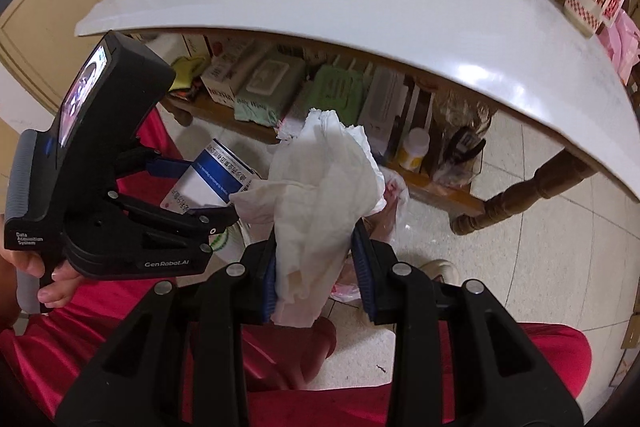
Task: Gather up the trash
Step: 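Carry the held tissue and medicine box down over the white plastic bag, then open both grippers to drop the tissue and medicine box into the bag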
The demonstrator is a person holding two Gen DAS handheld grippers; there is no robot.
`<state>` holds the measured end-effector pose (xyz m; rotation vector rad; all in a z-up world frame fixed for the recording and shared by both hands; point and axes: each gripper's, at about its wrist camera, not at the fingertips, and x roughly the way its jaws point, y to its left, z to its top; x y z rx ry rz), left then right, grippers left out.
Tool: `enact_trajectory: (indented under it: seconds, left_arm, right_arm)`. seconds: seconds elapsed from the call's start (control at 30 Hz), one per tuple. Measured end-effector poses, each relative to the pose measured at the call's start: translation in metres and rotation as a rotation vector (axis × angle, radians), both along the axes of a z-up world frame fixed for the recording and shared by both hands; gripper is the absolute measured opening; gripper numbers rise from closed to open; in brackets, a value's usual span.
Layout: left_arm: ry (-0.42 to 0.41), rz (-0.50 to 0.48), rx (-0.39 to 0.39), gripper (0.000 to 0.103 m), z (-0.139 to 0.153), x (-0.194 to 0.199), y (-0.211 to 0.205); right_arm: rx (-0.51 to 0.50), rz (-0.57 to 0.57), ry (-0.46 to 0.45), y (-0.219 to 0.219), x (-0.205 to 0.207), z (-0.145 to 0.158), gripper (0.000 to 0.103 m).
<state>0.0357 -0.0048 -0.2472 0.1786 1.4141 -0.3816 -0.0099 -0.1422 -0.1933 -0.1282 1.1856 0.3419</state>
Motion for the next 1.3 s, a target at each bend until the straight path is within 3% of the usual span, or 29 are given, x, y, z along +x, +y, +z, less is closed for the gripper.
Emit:
enact_trajectory:
  seconds: [0.53, 0.8, 1.3]
  left_arm:
    - [0.157, -0.019, 0.035, 0.060, -0.085, 0.030, -0.026]
    - [0.242, 0.040, 0.035, 0.060, -0.126, 0.044, -0.029]
    - [0.329, 0.095, 0.061, 0.060, -0.170, 0.059, -0.026]
  right_arm:
    - [-0.021, -0.079, 0.187, -0.022, 0.038, -0.102, 0.032]
    - [-0.014, -0.118, 0.277, -0.025, 0.066, -0.148, 0.032]
    - [-0.011, -0.165, 0.396, -0.029, 0.099, -0.214, 0.033]
